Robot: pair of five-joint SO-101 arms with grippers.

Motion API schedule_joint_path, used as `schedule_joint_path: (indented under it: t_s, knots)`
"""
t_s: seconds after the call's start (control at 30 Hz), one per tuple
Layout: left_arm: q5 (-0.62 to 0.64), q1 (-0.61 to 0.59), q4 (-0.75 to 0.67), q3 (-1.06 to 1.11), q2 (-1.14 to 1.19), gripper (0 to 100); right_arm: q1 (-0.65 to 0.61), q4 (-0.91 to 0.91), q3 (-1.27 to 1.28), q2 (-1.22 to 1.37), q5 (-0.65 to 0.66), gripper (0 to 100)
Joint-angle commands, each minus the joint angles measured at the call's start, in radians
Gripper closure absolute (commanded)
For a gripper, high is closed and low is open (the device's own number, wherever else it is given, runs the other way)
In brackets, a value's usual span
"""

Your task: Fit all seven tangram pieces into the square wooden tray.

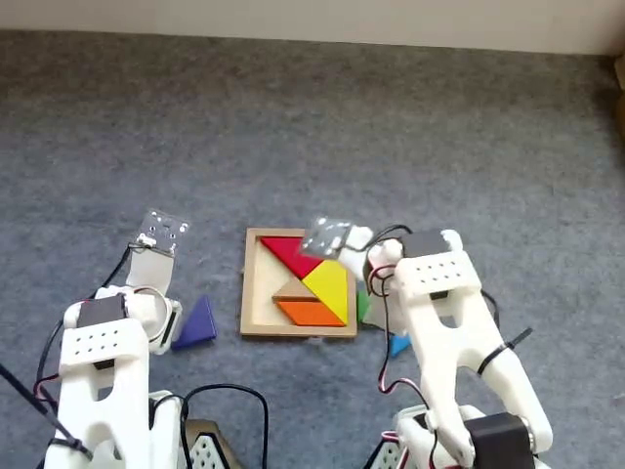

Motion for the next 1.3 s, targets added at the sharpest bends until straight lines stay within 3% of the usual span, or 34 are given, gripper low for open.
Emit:
schedule_joint_path:
  t_s: [0.0, 0.3, 0.57, 0.8, 1.1, 1.27]
  knots:
    - [0.009, -0.016, -0.044, 0.013, -0.015, 82, -0.044, -0.004, -0.050, -0.007, 0.103, 61.9]
    - [0.009, -0.016, -0.061, 0.022, -0.018, 82, -0.105, -0.018, -0.025, -0.004, 0.129, 61.9]
    - [0.009, -0.016, -0.060, 0.024, -0.018, 82, -0.097, -0.243, 0.170, -0.004, 0.195, 62.2]
    - [0.009, -0.016, -0.061, 0.024, -0.018, 82, -0.099, -0.384, 0.259, -0.004, 0.199, 73.2]
    - [0.009, -0.016, -0.060, 0.024, -0.018, 82, -0.097, -0.427, 0.297, 0.093, 0.199, 75.1]
    - [0.009, -0.016, -0.060, 0.024, -0.018, 82, -0.093, -0.406, 0.229, 0.251, 0.198, 87.4]
